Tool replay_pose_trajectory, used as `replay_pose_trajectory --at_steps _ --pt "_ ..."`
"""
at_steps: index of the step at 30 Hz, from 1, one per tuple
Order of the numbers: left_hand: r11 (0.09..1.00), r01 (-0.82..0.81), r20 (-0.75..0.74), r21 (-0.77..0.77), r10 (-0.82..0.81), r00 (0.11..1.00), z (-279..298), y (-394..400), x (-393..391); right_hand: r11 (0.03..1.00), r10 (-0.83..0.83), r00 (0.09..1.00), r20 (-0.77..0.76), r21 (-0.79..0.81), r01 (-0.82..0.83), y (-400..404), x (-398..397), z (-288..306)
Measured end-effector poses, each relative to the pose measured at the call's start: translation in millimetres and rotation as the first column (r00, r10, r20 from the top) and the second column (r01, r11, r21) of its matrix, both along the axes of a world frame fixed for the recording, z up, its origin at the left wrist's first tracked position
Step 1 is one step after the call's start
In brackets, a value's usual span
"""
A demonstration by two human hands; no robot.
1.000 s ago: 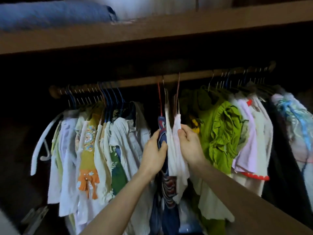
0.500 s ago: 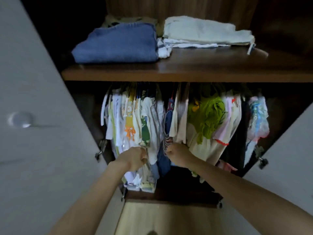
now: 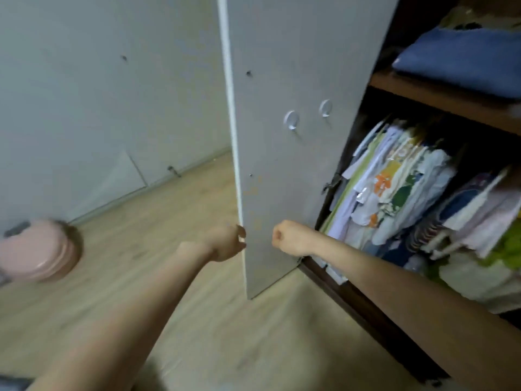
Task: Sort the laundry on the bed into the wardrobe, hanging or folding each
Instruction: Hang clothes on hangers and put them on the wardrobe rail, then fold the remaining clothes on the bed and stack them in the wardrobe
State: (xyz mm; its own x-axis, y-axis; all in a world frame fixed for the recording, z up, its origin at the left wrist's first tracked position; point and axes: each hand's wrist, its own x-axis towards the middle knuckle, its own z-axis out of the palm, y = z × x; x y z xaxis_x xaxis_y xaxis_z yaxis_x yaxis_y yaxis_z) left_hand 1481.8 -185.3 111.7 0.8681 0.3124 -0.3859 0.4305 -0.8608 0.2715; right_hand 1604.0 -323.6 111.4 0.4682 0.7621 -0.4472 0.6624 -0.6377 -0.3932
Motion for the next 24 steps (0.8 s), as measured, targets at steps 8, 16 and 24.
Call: replay_pose_trajectory --at_steps 8,16,24 --pt "0.925 -0.381 -0.016 0.001 0.381 0.924 -6.3 87.9 -255.5 0.942 0.330 0.944 -0.004 0.064 -0.329 145.3 -189.6 -11.2" --pt "0.664 -0.744 -0.062 0.078 0.748 0.661 -12.4 131.6 -478.4 0.684 0.726 0.687 -0.016 0.119 -0.720 267.3 -396.5 -6.8" --pt "0.142 -0.988 -0.158 0.060 0.979 0.131 -45.0 106.2 -595.7 0.251 0.968 0.249 -0.031 0.090 -0.964 357.7 -513.3 -25.8"
